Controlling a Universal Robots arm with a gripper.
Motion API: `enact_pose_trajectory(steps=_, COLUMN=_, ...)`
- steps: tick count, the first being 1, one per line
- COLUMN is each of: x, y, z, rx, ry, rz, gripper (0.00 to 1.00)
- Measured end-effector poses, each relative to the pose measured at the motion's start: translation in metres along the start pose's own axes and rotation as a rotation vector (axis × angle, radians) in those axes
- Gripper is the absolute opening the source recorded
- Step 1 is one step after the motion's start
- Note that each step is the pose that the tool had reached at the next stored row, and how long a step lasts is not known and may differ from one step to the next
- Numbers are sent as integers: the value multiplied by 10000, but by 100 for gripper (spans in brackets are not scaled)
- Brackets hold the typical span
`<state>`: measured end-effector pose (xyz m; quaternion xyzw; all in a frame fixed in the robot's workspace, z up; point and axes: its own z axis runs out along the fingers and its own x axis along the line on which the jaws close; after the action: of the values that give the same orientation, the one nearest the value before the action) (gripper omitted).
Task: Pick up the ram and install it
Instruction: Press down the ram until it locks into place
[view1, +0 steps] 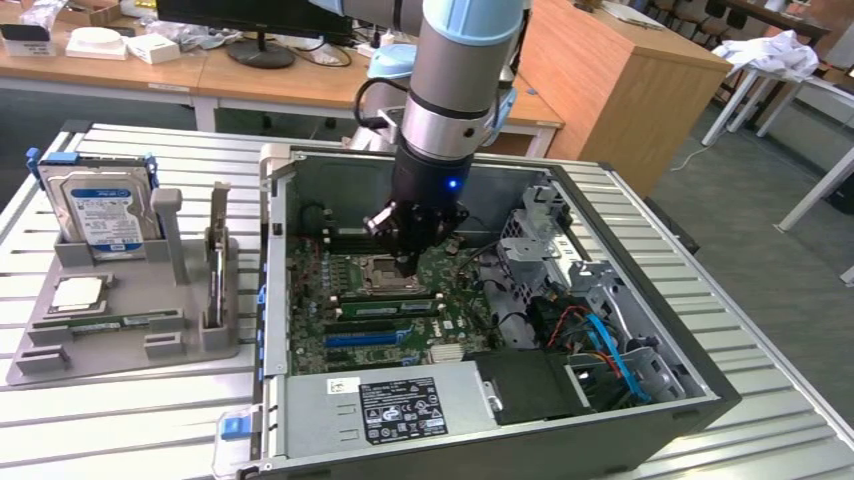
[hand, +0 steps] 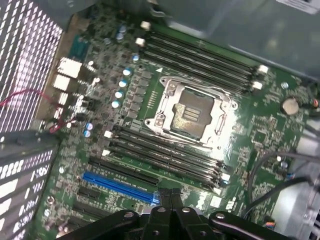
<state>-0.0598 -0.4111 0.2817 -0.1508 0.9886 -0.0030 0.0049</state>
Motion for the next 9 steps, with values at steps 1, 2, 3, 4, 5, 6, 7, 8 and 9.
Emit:
enact_pose_trajectory(steps=1, x=0, y=0, z=0, rx=5, ry=2, rz=168, gripper=10)
enact_pose_trajectory(steps=2, x=0, y=0, z=0, rx=10, ry=4, rz=337, gripper=10)
enact_pose_trajectory(steps=3, x=0, y=0, z=0, rx=14, ry=6, rz=509, gripper=10)
enact_pose_trajectory(steps=4, x=0, y=0, z=0, rx=20, ry=9, rz=677, gripper=10)
enact_pose_trajectory(steps=5, x=0, y=0, z=0, rx=26, ry=12, rz=847, gripper=10)
enact_pose_trajectory(steps=6, x=0, y=0, z=1, rx=38, ry=14, rz=1022, gripper=10)
enact_pose_trajectory(steps=7, x=0, y=1, z=1, rx=54, ry=21, rz=1169, gripper=10)
enact_pose_trajectory(steps=8, x=0, y=0, z=0, rx=75, ry=27, rz=1316, gripper=10)
enact_pose_trajectory(steps=9, x=0, y=0, z=0, rx=96, ry=33, rz=1464, gripper=10)
